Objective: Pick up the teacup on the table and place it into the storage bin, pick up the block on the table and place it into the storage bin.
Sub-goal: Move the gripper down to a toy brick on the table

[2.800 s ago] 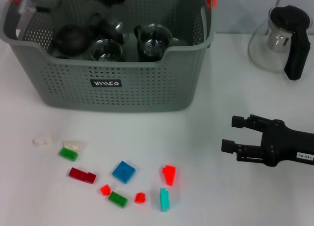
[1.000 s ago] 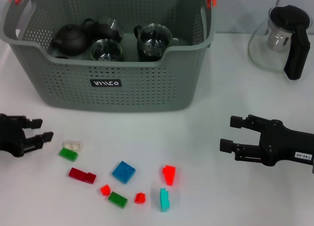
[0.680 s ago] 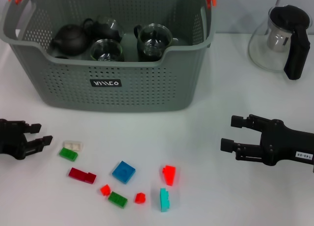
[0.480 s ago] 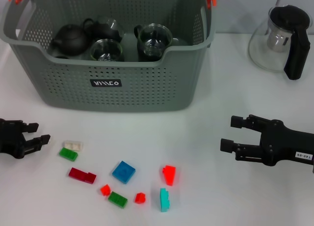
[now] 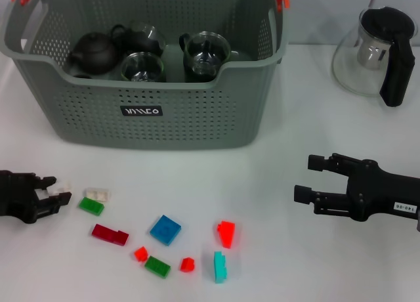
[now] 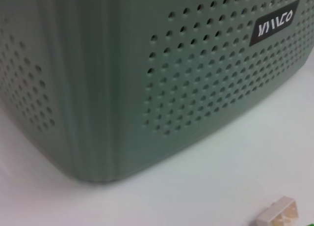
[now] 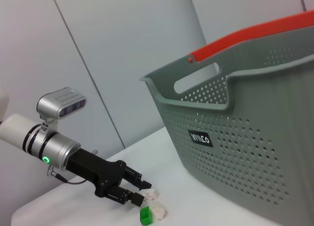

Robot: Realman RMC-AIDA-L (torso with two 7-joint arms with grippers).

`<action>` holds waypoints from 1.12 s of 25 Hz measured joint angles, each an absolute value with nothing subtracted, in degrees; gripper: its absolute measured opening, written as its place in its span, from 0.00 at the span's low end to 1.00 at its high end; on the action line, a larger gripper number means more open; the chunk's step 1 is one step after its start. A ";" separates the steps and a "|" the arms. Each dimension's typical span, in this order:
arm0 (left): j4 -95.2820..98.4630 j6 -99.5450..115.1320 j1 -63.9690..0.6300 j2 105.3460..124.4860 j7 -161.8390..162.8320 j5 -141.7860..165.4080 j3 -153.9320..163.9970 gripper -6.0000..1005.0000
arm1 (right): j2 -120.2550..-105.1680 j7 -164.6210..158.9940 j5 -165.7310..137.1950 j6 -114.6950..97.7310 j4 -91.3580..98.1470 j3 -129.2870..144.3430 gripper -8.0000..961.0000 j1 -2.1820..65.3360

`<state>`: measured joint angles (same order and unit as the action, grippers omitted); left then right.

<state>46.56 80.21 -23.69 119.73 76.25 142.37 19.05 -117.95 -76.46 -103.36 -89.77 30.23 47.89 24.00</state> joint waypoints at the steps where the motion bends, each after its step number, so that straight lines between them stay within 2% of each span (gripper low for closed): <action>1: 46.62 80.46 -23.65 119.78 76.27 142.36 19.05 0.46 | -117.95 -76.46 -103.36 -89.77 30.24 47.90 0.97 24.05; 12: 47.03 79.88 -24.00 120.23 77.78 142.52 19.04 0.46 | -117.86 -76.46 -103.36 -89.73 30.23 47.90 0.97 24.26; 26: 48.63 79.62 -24.11 120.24 80.63 142.43 19.52 0.10 | -117.86 -76.46 -104.18 -89.75 30.14 47.77 0.97 24.20; 28: 48.64 79.71 -24.11 120.24 80.63 142.46 19.52 0.10 | -117.86 -76.46 -104.22 -89.75 30.14 47.76 0.97 24.22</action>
